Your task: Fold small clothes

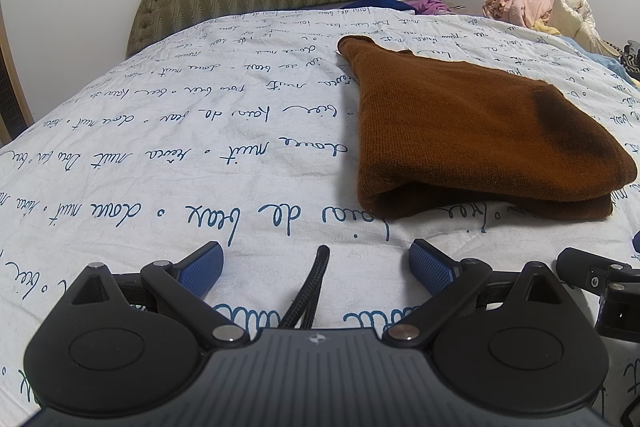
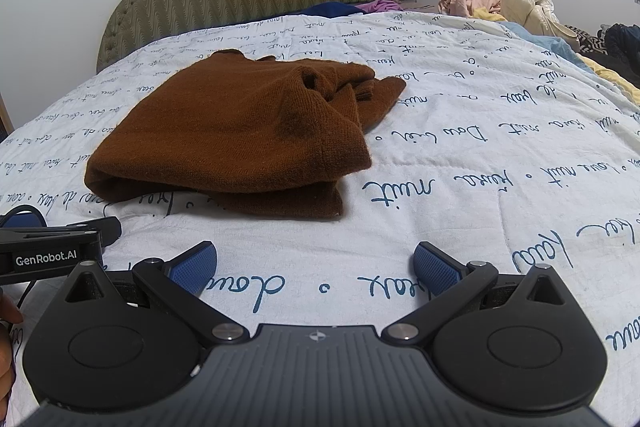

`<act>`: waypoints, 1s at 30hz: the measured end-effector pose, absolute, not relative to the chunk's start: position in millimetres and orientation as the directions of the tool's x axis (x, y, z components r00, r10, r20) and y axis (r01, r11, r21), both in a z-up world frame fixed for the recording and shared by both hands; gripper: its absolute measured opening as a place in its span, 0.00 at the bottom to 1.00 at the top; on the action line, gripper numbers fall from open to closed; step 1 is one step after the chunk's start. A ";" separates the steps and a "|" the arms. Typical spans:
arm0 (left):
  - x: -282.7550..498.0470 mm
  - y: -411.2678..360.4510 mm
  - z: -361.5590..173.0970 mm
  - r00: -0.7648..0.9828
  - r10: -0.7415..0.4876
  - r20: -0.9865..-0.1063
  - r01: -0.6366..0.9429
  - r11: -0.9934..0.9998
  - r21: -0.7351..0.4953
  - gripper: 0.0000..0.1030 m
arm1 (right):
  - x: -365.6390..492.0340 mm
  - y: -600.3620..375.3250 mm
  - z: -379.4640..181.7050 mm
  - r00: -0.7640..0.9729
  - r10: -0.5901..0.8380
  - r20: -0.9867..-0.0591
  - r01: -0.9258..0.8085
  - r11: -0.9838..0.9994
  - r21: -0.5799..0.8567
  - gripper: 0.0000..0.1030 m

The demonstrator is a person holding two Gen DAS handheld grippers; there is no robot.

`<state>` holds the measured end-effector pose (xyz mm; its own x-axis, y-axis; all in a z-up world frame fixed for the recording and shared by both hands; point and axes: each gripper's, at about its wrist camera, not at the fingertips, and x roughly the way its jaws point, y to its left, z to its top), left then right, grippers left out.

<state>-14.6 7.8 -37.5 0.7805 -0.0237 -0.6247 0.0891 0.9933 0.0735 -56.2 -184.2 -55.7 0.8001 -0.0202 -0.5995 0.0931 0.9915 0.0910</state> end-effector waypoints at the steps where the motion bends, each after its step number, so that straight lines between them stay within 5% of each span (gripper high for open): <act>1: -14.5 7.8 -37.6 0.780 -0.024 -0.625 0.089 0.993 0.073 0.97 | -56.3 -184.1 -55.7 0.800 -0.020 -0.599 0.093 0.991 0.091 1.00; 30: -23.4 9.7 -4.2 0.726 -0.112 -0.679 0.146 0.989 -0.007 0.97 | -72.3 -173.1 -24.7 0.825 -0.013 -0.565 0.066 0.995 0.074 1.00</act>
<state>-23.4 9.7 -4.2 0.7256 -0.1119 -0.6789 0.1459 0.9893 -0.0072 -72.3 -173.1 -24.7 0.8247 -0.0129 -0.5655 0.0664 0.9950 0.0742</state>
